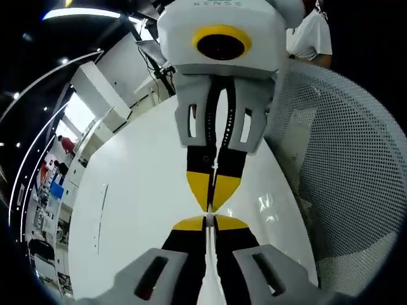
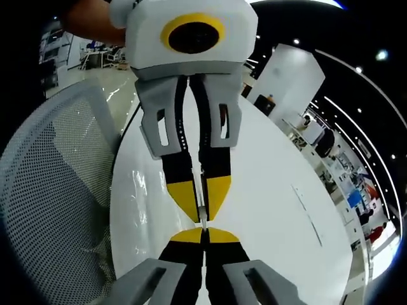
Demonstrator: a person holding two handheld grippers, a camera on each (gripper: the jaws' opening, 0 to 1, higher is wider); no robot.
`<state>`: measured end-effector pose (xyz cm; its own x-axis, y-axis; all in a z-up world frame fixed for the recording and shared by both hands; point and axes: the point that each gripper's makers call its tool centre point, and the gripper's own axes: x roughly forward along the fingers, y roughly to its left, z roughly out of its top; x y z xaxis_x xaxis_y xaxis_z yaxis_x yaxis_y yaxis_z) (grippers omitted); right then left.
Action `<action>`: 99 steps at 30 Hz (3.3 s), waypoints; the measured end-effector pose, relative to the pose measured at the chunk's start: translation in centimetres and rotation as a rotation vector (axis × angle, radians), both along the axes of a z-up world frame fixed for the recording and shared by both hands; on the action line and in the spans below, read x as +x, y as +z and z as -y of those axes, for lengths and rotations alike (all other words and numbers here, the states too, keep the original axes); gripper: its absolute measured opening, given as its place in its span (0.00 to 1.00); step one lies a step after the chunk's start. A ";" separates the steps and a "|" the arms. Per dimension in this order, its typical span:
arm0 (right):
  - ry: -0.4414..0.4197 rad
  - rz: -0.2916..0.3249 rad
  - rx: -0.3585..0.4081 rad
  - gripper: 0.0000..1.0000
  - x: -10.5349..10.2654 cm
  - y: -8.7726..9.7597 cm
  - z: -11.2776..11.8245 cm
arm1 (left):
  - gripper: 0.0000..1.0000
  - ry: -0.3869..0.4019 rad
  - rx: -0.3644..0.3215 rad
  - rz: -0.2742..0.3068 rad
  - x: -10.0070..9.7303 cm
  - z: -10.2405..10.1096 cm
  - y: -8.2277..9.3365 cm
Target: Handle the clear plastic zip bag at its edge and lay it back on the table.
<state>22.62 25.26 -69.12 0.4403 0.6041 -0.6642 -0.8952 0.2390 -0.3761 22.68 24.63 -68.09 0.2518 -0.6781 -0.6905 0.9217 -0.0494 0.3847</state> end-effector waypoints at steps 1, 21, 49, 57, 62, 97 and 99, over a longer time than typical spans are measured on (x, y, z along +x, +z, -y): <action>-0.004 -0.002 0.004 0.00 0.0 0.0 0.0 | 0.01 0.001 -0.001 0.001 0.0 0.0 0.0; 0.000 -0.017 0.003 0.00 -0.3 -0.2 -0.3 | 0.00 0.026 -0.016 -0.044 -0.3 -0.5 -0.2; -0.017 -0.020 0.007 0.00 0.1 -0.3 0.4 | 0.00 0.031 -0.009 -0.050 0.0 -1.0 -0.4; -0.021 -0.019 0.009 0.00 0.1 -0.3 0.5 | 0.00 0.035 -0.010 -0.051 0.1 -1.1 -0.3; -0.022 -0.019 0.009 0.00 0.1 -0.3 0.4 | 0.00 0.036 -0.010 -0.052 0.1 -1.2 -0.3; -0.017 -0.012 0.012 0.00 0.1 -0.2 0.3 | 0.00 0.059 -0.023 -0.052 0.2 -1.9 -0.1; -0.016 -0.012 0.012 0.00 0.0 -0.2 0.3 | 0.00 0.061 -0.025 -0.053 0.2 -1.9 -0.1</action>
<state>22.66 24.92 -69.28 0.4426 0.6046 -0.6623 -0.8954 0.2581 -0.3628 22.90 26.54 -68.16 0.2564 -0.6802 -0.6867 0.9419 0.0163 0.3355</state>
